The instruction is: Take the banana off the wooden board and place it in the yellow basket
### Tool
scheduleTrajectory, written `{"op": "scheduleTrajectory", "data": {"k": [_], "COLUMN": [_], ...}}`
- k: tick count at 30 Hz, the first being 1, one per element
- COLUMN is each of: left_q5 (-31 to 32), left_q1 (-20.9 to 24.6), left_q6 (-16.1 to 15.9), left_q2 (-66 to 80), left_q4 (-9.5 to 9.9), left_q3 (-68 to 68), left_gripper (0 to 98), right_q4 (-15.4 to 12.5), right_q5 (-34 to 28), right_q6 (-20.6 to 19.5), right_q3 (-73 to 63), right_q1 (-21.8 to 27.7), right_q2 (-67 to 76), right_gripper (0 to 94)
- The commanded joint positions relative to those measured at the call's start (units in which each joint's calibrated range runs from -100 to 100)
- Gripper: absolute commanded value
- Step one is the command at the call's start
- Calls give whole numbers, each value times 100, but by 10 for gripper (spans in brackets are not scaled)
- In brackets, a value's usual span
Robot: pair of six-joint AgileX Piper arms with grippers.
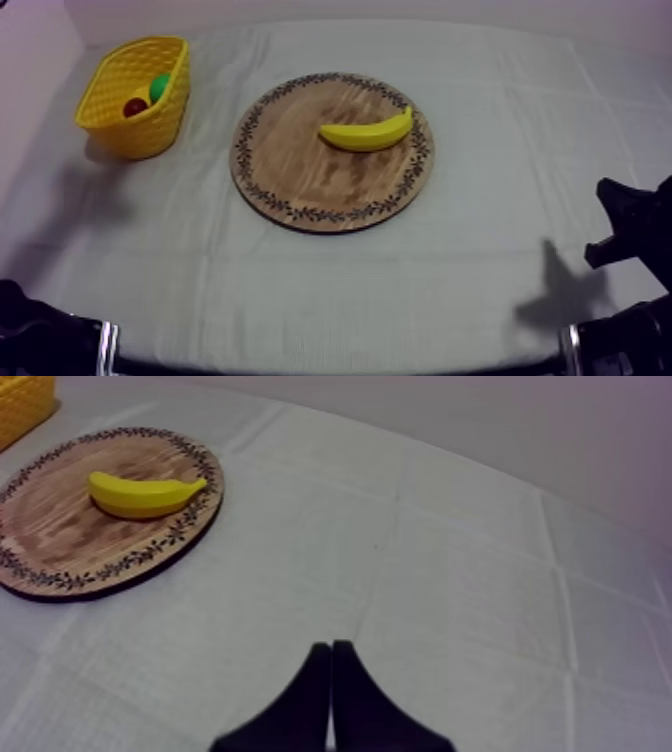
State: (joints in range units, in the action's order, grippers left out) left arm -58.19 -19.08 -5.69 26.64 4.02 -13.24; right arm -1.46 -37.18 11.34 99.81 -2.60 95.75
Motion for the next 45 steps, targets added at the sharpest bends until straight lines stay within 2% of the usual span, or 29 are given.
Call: {"op": "scheduleTrajectory", "data": {"k": [1, 9, 14, 27, 34, 45], "left_q5": [-183, -859, -1132, -1136, -1094, -1026], "left_q1": [-133, -518, -785, -1250, -1458, -1488], "left_q6": [14, -2, -29, -146, -85, -170], "left_q2": [-560, -1715, -2313, -3789, -4574, -5461], "left_q4": [45, 129, 270, 405, 535, 761], "left_q3": [618, 1895, 2254, 2557, 2843, 3188], "left_gripper": [0, 0, 0, 0, 0, 0], "right_q4": [2, 2, 2, 2, 2, 2], "right_q5": [0, 0, 0, 0, 0, 0], "right_q6": [1, 1, 1, 1, 1, 1], "right_q3": [-3, -3, -3, -3, -3, -3], "right_q1": [0, 0, 0, 0, 0, 0], "right_q2": [0, 0, 0, 0, 0, 0], "right_gripper": [3, 3, 3, 3, 3, 3]}}
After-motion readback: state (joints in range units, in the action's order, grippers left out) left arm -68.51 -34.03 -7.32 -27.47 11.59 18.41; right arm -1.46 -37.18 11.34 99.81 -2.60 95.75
